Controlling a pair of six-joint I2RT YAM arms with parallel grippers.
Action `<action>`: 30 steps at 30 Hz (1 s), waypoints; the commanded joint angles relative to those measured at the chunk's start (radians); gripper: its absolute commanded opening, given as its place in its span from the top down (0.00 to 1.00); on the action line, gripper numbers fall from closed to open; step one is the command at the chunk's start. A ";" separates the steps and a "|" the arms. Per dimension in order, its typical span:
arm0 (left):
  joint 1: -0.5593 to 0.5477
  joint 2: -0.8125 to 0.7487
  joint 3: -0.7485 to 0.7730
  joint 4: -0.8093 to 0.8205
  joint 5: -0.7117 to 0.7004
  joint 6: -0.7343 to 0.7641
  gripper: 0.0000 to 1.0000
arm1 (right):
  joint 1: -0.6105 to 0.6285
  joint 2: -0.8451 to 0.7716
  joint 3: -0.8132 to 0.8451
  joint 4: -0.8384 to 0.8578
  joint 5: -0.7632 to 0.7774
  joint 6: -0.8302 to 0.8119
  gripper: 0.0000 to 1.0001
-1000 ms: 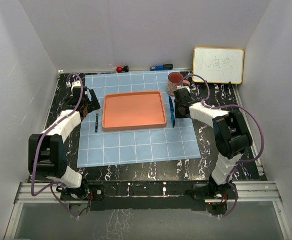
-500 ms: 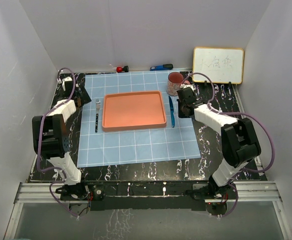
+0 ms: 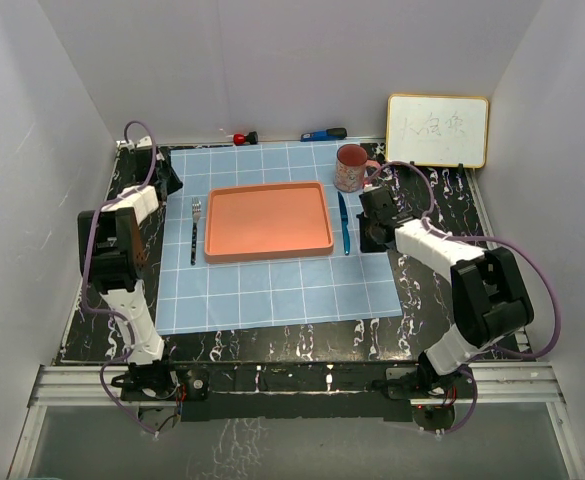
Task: Set the dinner table for one person
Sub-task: Adjust the napkin at the center of the board.
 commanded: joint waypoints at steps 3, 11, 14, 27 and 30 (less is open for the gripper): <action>0.002 0.049 0.114 0.045 0.041 -0.009 1.00 | 0.002 -0.085 -0.033 -0.006 -0.037 0.010 1.00; 0.001 0.180 0.237 0.055 0.064 -0.008 1.00 | 0.003 -0.112 -0.066 -0.023 -0.062 0.020 1.00; -0.001 0.234 0.289 0.055 0.079 -0.017 1.00 | 0.003 -0.107 -0.068 -0.026 -0.056 0.024 1.00; -0.025 0.397 0.454 0.037 0.077 -0.011 1.00 | 0.005 -0.084 -0.094 -0.001 -0.066 0.048 1.00; -0.029 0.410 0.443 0.045 0.076 -0.011 1.00 | 0.004 -0.069 -0.105 0.014 -0.072 0.053 1.00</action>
